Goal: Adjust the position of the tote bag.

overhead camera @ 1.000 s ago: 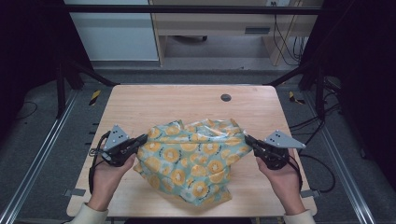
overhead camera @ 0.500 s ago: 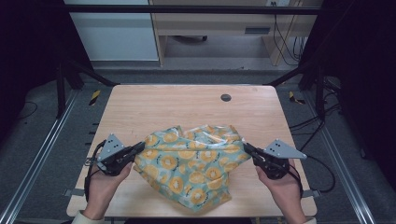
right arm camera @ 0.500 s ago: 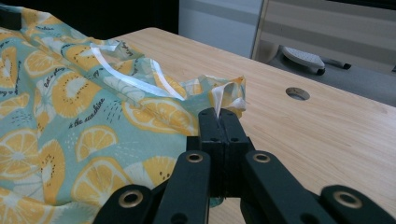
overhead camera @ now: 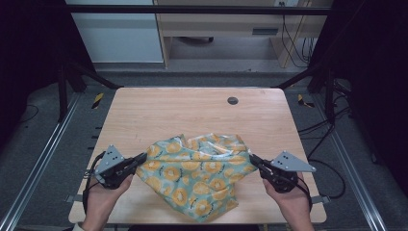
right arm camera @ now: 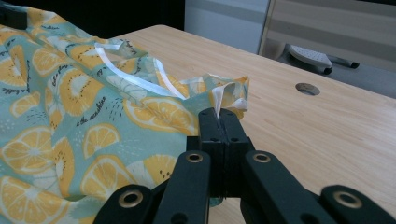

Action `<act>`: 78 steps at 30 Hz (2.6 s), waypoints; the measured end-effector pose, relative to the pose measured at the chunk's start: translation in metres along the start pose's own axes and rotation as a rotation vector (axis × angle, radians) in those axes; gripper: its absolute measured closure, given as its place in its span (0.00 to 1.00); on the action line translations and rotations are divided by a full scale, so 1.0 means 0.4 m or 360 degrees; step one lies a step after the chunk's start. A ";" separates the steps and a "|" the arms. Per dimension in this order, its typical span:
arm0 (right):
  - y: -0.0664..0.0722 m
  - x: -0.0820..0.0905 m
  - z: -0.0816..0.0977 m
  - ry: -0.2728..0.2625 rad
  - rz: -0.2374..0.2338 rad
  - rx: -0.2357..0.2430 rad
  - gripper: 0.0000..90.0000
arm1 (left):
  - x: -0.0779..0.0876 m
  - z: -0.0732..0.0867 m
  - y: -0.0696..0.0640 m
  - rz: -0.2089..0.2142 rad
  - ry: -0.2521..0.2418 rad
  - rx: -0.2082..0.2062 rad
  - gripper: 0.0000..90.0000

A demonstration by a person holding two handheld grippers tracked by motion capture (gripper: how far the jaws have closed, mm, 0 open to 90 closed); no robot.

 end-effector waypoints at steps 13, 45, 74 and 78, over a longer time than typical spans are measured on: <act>0.019 0.008 0.038 0.0027 -0.0020 -0.0010 1.00 | 0.012 0.042 -0.021 0.0058 0.0035 0.0012 1.00; 0.033 0.017 0.090 0.0084 -0.0090 -0.0021 1.00 | -0.001 0.103 -0.047 0.0164 0.0165 -0.0011 1.00; 0.063 0.042 0.126 0.0125 -0.0201 0.0037 1.00 | -0.004 0.155 -0.075 0.0259 0.0313 -0.0056 1.00; 0.068 0.023 0.162 0.0248 -0.0214 0.0084 1.00 | -0.021 0.179 -0.081 0.0269 0.0409 -0.0100 1.00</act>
Point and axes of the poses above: each handheld gripper's, and its own axes: x roughly backward along the jaws, z roughly out of its underside, y roughly to its left, the point moved 10 cm from there along -x, roughly forward along the jaws, and after that the axes turned 7 degrees about z, right-handed, at the moved point
